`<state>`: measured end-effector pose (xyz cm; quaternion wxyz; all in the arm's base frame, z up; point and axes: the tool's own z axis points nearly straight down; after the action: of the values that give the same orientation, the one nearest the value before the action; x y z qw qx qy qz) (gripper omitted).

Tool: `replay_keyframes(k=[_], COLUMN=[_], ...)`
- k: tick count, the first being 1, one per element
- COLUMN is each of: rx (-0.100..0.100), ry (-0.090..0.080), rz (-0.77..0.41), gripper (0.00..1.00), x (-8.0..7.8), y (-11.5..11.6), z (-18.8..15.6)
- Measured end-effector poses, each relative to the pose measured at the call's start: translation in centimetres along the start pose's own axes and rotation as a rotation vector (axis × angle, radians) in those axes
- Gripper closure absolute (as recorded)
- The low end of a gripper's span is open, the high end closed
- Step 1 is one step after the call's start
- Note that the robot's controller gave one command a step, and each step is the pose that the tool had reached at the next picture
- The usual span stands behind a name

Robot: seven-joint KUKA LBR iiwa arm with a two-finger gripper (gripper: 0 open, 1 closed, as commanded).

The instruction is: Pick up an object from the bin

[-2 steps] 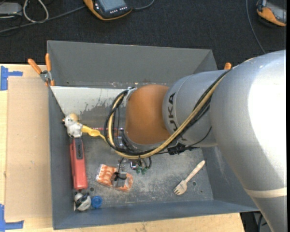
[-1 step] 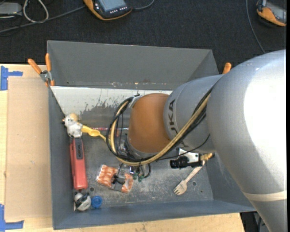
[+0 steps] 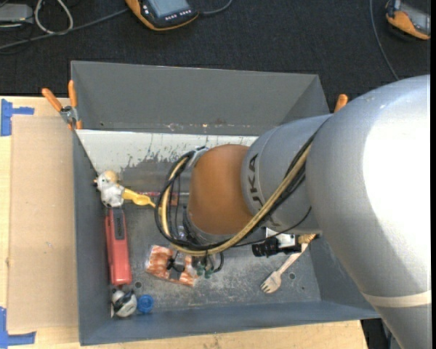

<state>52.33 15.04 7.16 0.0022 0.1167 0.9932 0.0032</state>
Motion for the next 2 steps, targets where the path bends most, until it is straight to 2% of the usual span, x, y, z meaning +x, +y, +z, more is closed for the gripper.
replay_keyframes(k=[1,2], rx=[0.000,0.002], ry=[0.000,0.006], rz=[0.001,0.002], gripper=[1.00,1.00], x=[0.0,0.2], y=[0.0,-0.1], z=[0.0,-2.6])
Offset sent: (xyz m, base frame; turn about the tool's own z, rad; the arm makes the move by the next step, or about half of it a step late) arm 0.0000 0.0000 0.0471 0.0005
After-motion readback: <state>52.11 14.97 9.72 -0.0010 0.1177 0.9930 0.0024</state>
